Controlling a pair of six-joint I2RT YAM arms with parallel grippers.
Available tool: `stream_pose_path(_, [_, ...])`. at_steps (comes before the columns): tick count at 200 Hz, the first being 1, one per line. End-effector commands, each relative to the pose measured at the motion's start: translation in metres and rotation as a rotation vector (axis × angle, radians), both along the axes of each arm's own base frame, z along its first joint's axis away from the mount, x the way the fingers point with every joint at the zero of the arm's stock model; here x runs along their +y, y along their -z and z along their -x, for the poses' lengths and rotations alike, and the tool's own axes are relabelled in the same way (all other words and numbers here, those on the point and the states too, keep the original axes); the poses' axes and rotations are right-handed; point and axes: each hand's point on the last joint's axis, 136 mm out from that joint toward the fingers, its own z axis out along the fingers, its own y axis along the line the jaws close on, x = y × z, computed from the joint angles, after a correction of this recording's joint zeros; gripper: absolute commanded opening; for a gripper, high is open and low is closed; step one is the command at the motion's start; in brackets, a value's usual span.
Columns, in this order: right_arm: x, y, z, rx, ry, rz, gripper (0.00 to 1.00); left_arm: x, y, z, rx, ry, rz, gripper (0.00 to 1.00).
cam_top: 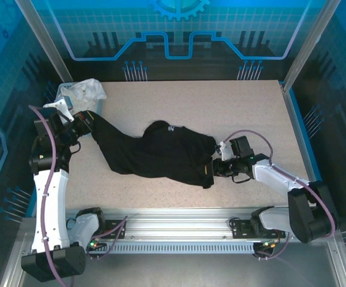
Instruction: Fold the inside-out t-shirt
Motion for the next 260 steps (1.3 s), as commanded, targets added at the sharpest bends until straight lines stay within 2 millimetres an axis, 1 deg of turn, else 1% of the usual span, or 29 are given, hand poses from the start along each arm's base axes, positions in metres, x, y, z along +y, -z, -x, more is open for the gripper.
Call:
stream_pose_path(1, [0.005,-0.008,-0.005,-0.025,-0.022,-0.027,0.33,-0.006,-0.006,-0.002,-0.037,0.033,0.005,0.0])
stream_pose_path(36, [0.012,-0.027,-0.011,-0.058,-0.029,-0.122,0.38,-0.007,-0.005,-0.002,-0.036,0.036,0.006,0.0])
stream_pose_path(51, [0.014,-0.031,-0.013,-0.06,-0.036,-0.143,0.41,-0.007,-0.005,-0.002,-0.037,0.037,0.005,0.0])
stream_pose_path(68, [0.015,-0.03,-0.014,-0.061,-0.047,-0.139,0.43,-0.008,-0.006,-0.002,-0.04,0.04,0.006,0.0])
stream_pose_path(107, [0.019,-0.028,-0.019,-0.047,-0.048,-0.157,0.43,-0.008,-0.005,-0.003,-0.04,0.044,0.008,0.0])
stream_pose_path(134, [0.024,-0.027,-0.023,-0.045,-0.057,-0.167,0.41,-0.008,-0.005,-0.003,-0.041,0.042,0.007,0.0])
stream_pose_path(175, [0.03,-0.024,-0.035,-0.038,-0.049,-0.184,0.39,-0.008,-0.005,-0.003,-0.04,0.044,0.009,0.0])
stream_pose_path(190, [0.031,-0.024,-0.038,-0.036,-0.046,-0.187,0.35,-0.008,-0.004,-0.003,-0.039,0.044,0.008,0.0])
stream_pose_path(209, [0.031,-0.023,-0.038,-0.032,-0.049,-0.183,0.23,-0.008,-0.004,-0.003,-0.039,0.045,0.007,0.0])
stream_pose_path(227, [0.029,-0.027,-0.039,-0.036,-0.051,-0.192,0.1,-0.008,-0.004,-0.004,-0.038,0.045,0.007,0.0])
stream_pose_path(246, [0.018,-0.04,-0.043,-0.066,-0.033,-0.211,0.0,-0.008,-0.004,-0.004,-0.038,0.046,0.007,0.0])
stream_pose_path(260, [0.007,-0.055,-0.046,-0.114,-0.016,-0.216,0.0,-0.008,-0.004,-0.004,-0.038,0.046,0.008,0.0])
